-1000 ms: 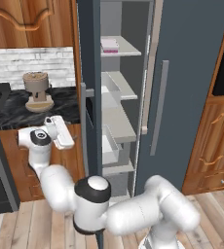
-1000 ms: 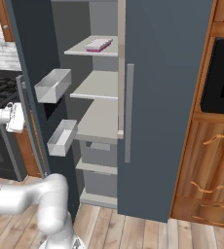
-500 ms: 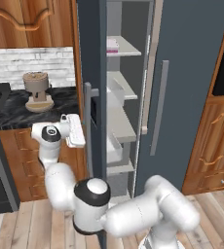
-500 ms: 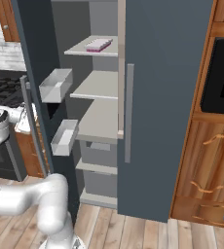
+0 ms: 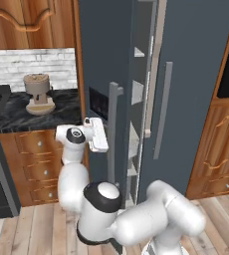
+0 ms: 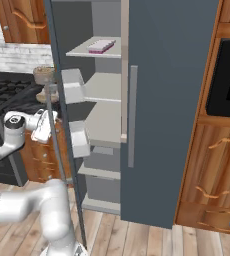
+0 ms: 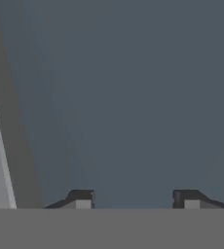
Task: The ice cube tray has been filled with water. Take the tray and place it in the freezer to make ice. Close the freezer door after placing the tray.
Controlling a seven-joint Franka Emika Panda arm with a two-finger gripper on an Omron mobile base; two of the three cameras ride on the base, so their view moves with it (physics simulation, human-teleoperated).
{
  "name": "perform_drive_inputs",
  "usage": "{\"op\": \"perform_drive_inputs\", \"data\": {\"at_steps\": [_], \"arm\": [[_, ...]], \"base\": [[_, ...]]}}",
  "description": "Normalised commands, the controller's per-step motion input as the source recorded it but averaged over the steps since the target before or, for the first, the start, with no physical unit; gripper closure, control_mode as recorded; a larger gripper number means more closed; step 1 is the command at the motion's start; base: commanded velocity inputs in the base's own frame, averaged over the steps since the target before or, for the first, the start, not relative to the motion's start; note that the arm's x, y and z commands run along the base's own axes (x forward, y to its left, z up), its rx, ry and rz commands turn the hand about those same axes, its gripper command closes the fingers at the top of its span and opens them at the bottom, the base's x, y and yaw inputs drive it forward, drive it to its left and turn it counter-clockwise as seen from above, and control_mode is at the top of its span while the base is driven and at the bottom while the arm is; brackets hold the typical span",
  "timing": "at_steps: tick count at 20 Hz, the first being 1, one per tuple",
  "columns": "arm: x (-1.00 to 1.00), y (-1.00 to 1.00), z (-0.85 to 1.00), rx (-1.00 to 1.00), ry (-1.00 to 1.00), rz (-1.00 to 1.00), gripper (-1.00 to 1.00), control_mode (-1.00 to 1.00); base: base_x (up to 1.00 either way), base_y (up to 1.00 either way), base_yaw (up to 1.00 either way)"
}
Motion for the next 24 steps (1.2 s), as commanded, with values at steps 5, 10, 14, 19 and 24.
{"op": "perform_drive_inputs", "data": {"at_steps": [5,10,14,19,24], "arm": [[0.38,-0.77,0.00,0.12,0.00,0.15,-1.00,-1.00],[0.74,-0.57,0.00,0.13,0.01,0.28,-1.00,-1.00],[0.81,-0.45,0.00,0.10,0.01,0.35,-1.00,-1.00],[0.83,-0.58,0.00,0.10,0.00,0.40,-1.00,-1.00],[0.78,-0.49,0.00,0.09,0.00,0.44,-1.00,-1.00]], "base": [[0.00,0.00,0.00],[0.00,0.00,0.00],[0.00,0.00,0.00],[0.00,0.00,0.00],[0.00,0.00,0.00]]}}
